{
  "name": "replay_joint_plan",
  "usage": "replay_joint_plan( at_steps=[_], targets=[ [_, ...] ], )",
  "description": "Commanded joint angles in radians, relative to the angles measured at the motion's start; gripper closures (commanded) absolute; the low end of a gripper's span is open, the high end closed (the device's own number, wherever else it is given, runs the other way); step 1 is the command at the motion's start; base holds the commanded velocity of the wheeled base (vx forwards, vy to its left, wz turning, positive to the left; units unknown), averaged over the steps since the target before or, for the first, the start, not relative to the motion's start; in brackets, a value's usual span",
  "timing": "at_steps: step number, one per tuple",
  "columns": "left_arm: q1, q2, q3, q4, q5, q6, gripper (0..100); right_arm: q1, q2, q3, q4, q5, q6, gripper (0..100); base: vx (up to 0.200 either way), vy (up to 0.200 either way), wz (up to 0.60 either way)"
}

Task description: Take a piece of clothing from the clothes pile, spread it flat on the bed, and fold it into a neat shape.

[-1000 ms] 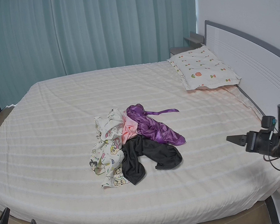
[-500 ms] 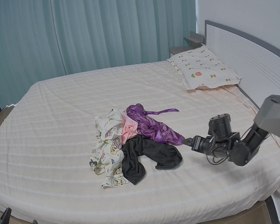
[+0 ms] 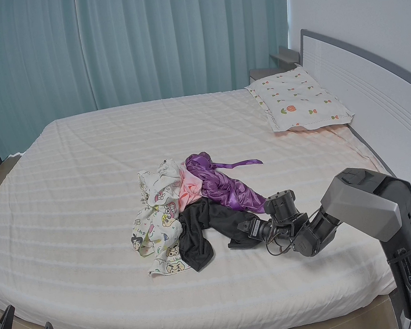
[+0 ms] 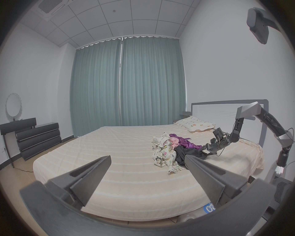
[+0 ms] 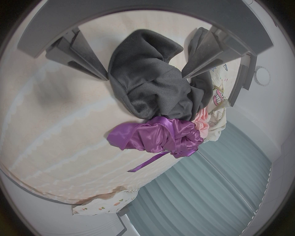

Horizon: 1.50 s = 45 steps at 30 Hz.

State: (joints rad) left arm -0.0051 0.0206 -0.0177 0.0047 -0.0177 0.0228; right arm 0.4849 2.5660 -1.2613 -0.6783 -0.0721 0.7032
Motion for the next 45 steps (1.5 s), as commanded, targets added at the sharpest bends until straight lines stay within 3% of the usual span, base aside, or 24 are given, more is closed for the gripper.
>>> replay_joint_plan(
  at_steps=[1, 2, 3, 12, 16, 22, 24, 26, 29, 31, 32, 33, 38, 39, 41, 45],
  targets=[
    [0.001, -0.008, 0.016, 0.0, 0.001, -0.001, 0, 0.015, 0.036, -0.035, 0.016, 0.0, -0.001, 0, 0.0, 0.0, 0.0],
    [0.001, -0.008, 0.016, 0.001, 0.001, -0.001, 0, 0.021, 0.042, -0.05, 0.028, 0.002, -0.001, 0, 0.0, 0.0, 0.0],
    [0.001, -0.008, 0.016, 0.001, 0.001, -0.001, 0, 0.021, 0.045, -0.056, 0.031, 0.002, -0.001, 100, 0.0, 0.0, 0.0],
    [0.002, -0.008, 0.016, 0.001, 0.001, -0.004, 0, 0.021, 0.034, -0.043, 0.025, 0.0, 0.016, 100, 0.0, 0.0, 0.0],
    [0.002, -0.008, 0.016, -0.005, -0.007, -0.003, 0, 0.009, -0.101, 0.106, -0.035, -0.002, 0.176, 100, 0.0, 0.0, 0.0],
    [0.002, -0.011, 0.016, -0.006, -0.005, -0.004, 0, 0.003, -0.294, 0.385, -0.219, 0.0, 0.22, 100, 0.0, 0.0, 0.0],
    [0.002, 0.004, -0.073, -0.074, -0.002, -0.035, 0, 0.003, -0.379, 0.537, -0.345, 0.005, 0.22, 100, 0.0, 0.0, 0.0],
    [0.002, 0.084, -0.148, -0.1, -0.011, -0.07, 0, 0.004, -0.425, 0.628, -0.414, 0.011, 0.22, 100, 0.0, 0.0, 0.0],
    [-0.009, 0.245, -0.122, -0.078, -0.065, -0.001, 0, 0.011, -0.451, 0.726, -0.5, -0.002, 0.222, 100, 0.0, 0.0, 0.0],
    [-0.015, 0.291, -0.119, -0.078, -0.094, -0.003, 0, 0.011, -0.454, 0.75, -0.521, -0.005, 0.222, 100, 0.0, 0.0, 0.0],
    [-0.041, 0.464, -0.133, -0.101, -0.165, -0.017, 0, 0.0, -0.452, 0.824, -0.607, -0.003, 0.223, 100, 0.0, 0.0, 0.0],
    [-0.053, 0.541, -0.137, -0.117, -0.182, -0.01, 0, -0.005, -0.446, 0.847, -0.646, -0.002, 0.223, 100, 0.0, 0.0, 0.0],
    [-0.225, 0.941, -0.14, -0.264, -0.188, -0.018, 0, -0.02, -0.397, 0.919, -0.796, -0.002, 0.225, 100, 0.0, 0.0, 0.0],
    [-0.322, 1.139, -0.148, -0.361, -0.18, -0.095, 0, -0.022, -0.383, 0.933, -0.842, -0.002, 0.225, 100, 0.0, 0.0, 0.0],
    [-0.363, 1.245, -0.16, -0.431, -0.171, -0.164, 0, -0.02, -0.375, 0.938, -0.856, -0.002, 0.225, 100, 0.0, 0.0, 0.0],
    [-0.455, 1.562, -0.234, -0.64, -0.084, -0.4, 0, -0.02, -0.374, 0.941, -0.866, -0.002, 0.229, 100, 0.0, 0.0, 0.0]
  ],
)
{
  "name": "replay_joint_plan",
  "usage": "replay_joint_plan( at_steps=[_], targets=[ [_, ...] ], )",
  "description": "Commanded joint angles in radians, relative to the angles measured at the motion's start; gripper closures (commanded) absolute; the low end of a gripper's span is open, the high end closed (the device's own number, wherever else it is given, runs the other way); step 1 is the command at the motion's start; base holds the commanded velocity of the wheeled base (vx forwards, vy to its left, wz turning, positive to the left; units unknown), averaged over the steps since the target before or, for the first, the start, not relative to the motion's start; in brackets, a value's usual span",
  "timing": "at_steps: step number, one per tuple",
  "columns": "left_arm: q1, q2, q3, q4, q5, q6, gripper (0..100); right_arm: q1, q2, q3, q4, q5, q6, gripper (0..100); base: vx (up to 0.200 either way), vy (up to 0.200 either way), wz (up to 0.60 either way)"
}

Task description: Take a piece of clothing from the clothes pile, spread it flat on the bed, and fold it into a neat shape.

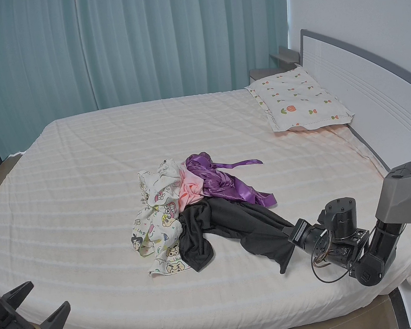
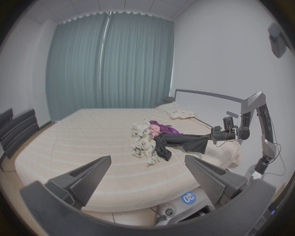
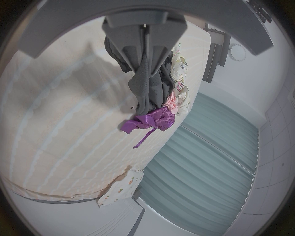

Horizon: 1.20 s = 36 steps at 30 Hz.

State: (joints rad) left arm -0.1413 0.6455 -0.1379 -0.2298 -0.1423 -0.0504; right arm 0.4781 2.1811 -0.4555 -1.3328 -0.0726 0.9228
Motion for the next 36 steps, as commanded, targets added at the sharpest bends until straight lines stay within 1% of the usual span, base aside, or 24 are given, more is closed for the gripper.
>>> replay_joint_plan(
  at_steps=[1, 2, 3, 6, 7, 9, 13, 17, 18, 19, 21, 22, 23, 25, 26, 30, 34, 36],
  targets=[
    [-0.333, 0.979, -0.126, -0.428, 0.053, -0.365, 0, -0.013, 0.011, 0.136, -0.212, -0.001, 0.014, 100, 0.0, 0.0, 0.0],
    [-0.336, 0.987, -0.129, -0.433, 0.055, -0.373, 0, -0.015, 0.011, 0.136, -0.212, -0.001, 0.016, 100, 0.0, 0.0, 0.0],
    [-0.366, 1.08, -0.167, -0.464, 0.067, -0.448, 0, -0.015, 0.011, 0.144, -0.213, -0.001, 0.038, 100, 0.0, 0.0, 0.0],
    [-0.403, 1.208, -0.255, -0.465, 0.079, -0.525, 0, -0.03, 0.008, 0.172, -0.233, -0.001, 0.077, 100, 0.0, 0.0, 0.0],
    [-0.403, 1.208, -0.255, -0.465, 0.079, -0.525, 0, -0.03, 0.008, 0.172, -0.233, -0.001, 0.077, 100, 0.0, 0.0, 0.0],
    [-0.436, 1.315, -0.344, -0.464, 0.118, -0.569, 0, -0.053, 0.005, 0.187, -0.236, 0.0, 0.1, 100, 0.0, 0.0, 0.0],
    [-0.459, 1.435, -0.463, -0.457, 0.159, -0.623, 0, -0.073, 0.011, 0.204, -0.236, 0.007, 0.103, 100, 0.0, 0.0, 0.0],
    [-0.475, 1.537, -0.577, -0.427, 0.173, -0.628, 0, -0.084, 0.011, 0.205, -0.236, 0.008, 0.103, 100, 0.0, 0.0, 0.0],
    [-0.475, 1.537, -0.577, -0.427, 0.173, -0.628, 0, -0.084, 0.011, 0.205, -0.236, 0.008, 0.103, 100, 0.0, 0.0, 0.0],
    [-0.486, 1.588, -0.634, -0.413, 0.187, -0.628, 0, -0.084, 0.011, 0.205, -0.236, 0.008, 0.103, 100, 0.0, 0.0, 0.0],
    [-0.497, 1.639, -0.677, -0.411, 0.208, -0.628, 0, -0.084, 0.013, 0.205, -0.236, 0.005, 0.103, 100, 0.0, 0.0, 0.0],
    [-0.497, 1.639, -0.677, -0.411, 0.208, -0.628, 0, -0.084, 0.013, 0.205, -0.236, 0.005, 0.103, 100, 0.0, 0.0, 0.0],
    [-0.505, 1.7, -0.732, -0.413, 0.244, -0.625, 0, -0.084, 0.014, 0.207, -0.236, 0.0, 0.103, 100, 0.0, 0.0, 0.0],
    [-0.503, 1.723, -0.755, -0.413, 0.253, -0.625, 0, -0.084, 0.013, 0.207, -0.236, 0.0, 0.103, 100, 0.0, 0.0, 0.0],
    [-0.498, 1.769, -0.809, -0.408, 0.27, -0.632, 0, -0.085, 0.011, 0.21, -0.236, -0.001, 0.103, 100, 0.0, 0.0, 0.0],
    [-0.5, 1.806, -0.859, -0.401, 0.308, -0.641, 0, -0.085, 0.013, 0.215, -0.236, -0.003, 0.102, 100, 0.0, 0.0, 0.0],
    [-0.488, 1.823, -0.921, -0.395, 0.317, -0.643, 0, -0.084, 0.013, 0.215, -0.236, -0.001, 0.102, 100, 0.0, 0.0, 0.0],
    [-0.477, 1.833, -0.941, -0.382, 0.339, -0.641, 0, -0.085, 0.013, 0.215, -0.236, -0.001, 0.102, 100, 0.0, 0.0, 0.0]
  ],
)
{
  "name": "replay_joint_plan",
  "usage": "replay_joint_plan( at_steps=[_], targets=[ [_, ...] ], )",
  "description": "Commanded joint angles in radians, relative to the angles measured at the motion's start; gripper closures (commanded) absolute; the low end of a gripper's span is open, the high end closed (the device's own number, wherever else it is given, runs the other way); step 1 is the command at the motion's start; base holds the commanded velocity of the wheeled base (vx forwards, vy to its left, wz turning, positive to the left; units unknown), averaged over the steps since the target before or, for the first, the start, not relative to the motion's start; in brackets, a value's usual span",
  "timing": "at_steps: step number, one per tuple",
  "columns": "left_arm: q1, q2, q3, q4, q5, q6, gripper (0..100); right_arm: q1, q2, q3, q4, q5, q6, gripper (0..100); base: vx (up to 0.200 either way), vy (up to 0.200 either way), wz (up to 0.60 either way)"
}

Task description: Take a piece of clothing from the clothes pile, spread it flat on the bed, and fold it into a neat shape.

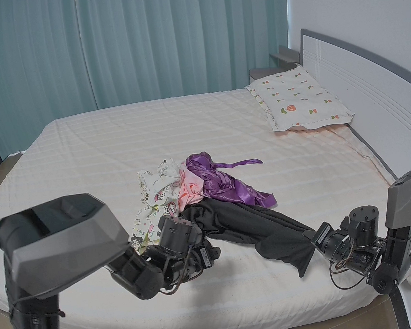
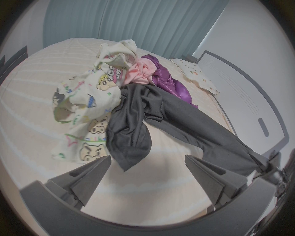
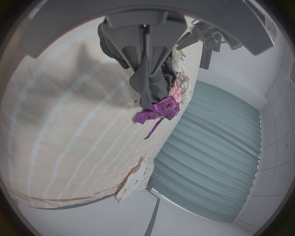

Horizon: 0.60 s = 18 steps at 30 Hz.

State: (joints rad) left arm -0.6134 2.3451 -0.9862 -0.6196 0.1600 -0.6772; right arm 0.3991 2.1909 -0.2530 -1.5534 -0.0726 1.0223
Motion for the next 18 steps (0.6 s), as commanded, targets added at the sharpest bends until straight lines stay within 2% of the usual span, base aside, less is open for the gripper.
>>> replay_joint_plan(
  at_steps=[1, 18],
  targets=[
    [-0.005, 0.137, -0.095, 0.009, 0.047, -0.015, 0, -0.006, 0.001, 0.012, -0.016, -0.001, 0.002, 100, 0.0, 0.0, 0.0],
    [0.007, 0.062, -0.046, 0.012, 0.07, -0.024, 0, -0.005, 0.003, 0.012, -0.016, 0.0, 0.002, 100, 0.0, 0.0, 0.0]
  ],
)
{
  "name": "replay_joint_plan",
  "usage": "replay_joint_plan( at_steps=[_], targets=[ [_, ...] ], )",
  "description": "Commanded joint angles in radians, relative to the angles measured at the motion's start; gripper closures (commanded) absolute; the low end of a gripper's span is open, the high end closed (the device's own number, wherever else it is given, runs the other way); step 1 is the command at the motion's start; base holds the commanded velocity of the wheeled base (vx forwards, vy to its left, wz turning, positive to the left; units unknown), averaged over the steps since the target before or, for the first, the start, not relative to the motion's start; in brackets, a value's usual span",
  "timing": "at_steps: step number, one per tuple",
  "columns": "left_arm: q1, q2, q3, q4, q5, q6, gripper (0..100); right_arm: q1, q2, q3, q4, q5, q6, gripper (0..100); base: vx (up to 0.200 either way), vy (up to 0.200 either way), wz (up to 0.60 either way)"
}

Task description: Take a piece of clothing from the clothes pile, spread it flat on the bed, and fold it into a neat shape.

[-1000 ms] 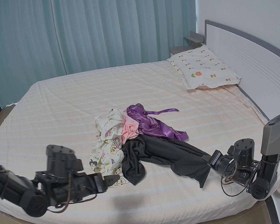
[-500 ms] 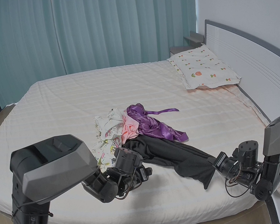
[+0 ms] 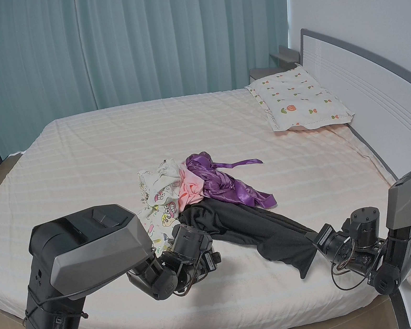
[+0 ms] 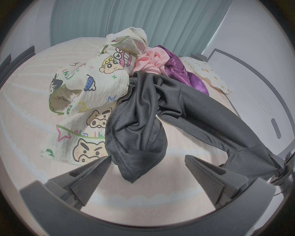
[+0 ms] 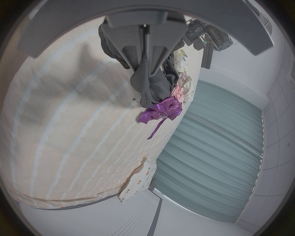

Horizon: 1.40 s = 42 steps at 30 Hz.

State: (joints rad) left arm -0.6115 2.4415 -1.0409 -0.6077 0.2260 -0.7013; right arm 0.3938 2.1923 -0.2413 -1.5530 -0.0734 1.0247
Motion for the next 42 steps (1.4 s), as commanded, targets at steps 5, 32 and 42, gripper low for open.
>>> replay_joint_plan(
  at_steps=[5, 32, 42],
  targets=[
    [0.009, -0.05, 0.044, -0.003, 0.015, 0.0, 0, 0.002, 0.001, -0.001, -0.016, 0.001, 0.0, 100, 0.0, 0.0, 0.0],
    [0.027, -0.07, -0.002, 0.023, 0.039, -0.086, 100, 0.02, -0.008, -0.047, -0.016, 0.015, 0.012, 100, 0.0, 0.0, 0.0],
    [0.018, -0.332, 0.16, 0.009, 0.024, -0.095, 100, 0.068, -0.137, -0.104, -0.015, 0.018, -0.095, 100, 0.0, 0.0, 0.0]
  ],
)
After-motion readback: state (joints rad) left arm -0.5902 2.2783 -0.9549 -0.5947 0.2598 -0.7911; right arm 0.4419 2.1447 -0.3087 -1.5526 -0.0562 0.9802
